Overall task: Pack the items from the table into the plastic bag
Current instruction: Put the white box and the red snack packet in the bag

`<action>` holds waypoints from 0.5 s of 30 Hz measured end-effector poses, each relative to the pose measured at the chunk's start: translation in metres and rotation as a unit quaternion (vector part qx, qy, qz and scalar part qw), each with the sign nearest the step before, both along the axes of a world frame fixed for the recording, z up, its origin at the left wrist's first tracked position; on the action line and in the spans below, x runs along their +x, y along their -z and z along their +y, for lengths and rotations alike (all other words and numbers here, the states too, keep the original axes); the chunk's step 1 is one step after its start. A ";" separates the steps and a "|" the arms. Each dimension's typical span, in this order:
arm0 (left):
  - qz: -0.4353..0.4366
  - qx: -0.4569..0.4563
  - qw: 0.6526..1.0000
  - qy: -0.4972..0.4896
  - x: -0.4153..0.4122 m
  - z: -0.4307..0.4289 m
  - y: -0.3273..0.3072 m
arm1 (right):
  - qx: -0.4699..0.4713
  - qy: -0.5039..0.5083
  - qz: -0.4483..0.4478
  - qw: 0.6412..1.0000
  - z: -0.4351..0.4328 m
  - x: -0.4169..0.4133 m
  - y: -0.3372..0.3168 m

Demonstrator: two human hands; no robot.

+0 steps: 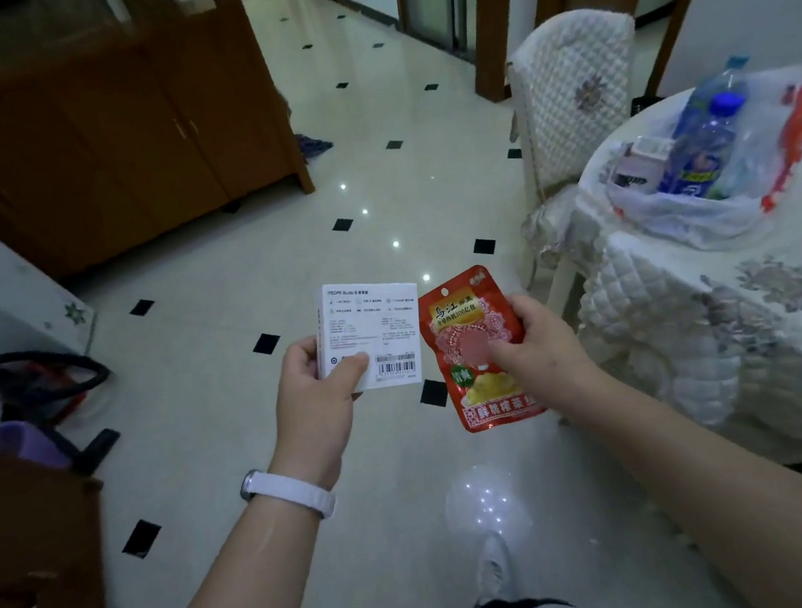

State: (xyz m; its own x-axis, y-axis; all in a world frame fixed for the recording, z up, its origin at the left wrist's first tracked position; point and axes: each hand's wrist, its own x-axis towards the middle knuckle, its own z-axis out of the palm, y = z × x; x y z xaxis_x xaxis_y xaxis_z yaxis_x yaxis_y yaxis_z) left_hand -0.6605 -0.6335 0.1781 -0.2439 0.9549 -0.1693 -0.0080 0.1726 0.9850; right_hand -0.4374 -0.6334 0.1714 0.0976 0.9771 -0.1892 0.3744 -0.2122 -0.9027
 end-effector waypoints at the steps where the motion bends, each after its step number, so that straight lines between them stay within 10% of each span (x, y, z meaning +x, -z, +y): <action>1: 0.002 0.003 1.000 0.005 0.004 0.020 -0.004 | 0.001 0.004 0.001 1.000 0.017 0.004 -0.003; 15: -0.002 -0.017 0.993 0.117 0.052 0.221 0.009 | 0.020 0.139 -0.019 0.990 0.176 0.061 -0.010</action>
